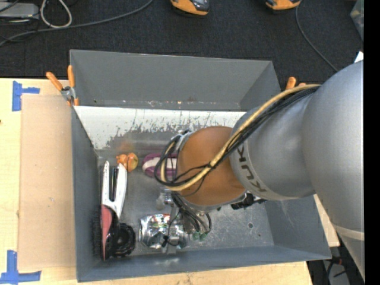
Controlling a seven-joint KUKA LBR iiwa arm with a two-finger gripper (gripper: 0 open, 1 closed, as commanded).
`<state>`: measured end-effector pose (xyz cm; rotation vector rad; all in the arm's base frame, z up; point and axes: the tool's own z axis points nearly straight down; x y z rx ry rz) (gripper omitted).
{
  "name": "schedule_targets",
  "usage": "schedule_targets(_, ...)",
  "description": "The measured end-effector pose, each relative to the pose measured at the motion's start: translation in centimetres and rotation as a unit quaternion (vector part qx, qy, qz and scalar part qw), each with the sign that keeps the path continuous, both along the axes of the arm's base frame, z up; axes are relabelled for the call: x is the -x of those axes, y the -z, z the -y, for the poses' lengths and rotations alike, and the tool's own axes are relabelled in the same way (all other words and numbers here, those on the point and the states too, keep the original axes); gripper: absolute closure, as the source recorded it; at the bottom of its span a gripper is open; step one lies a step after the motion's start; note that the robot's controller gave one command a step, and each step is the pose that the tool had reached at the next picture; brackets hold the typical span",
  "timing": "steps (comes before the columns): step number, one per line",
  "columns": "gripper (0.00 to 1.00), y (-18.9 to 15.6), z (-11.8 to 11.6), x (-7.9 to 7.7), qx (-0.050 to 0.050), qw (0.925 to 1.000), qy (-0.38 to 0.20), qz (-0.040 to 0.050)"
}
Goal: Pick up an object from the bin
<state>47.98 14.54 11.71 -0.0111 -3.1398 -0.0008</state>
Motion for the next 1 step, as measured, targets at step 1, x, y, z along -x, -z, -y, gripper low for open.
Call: schedule_targets(1, 0.00, 1.52, 0.17, 0.38, 0.000, 1.0000, 0.006, -0.0002)
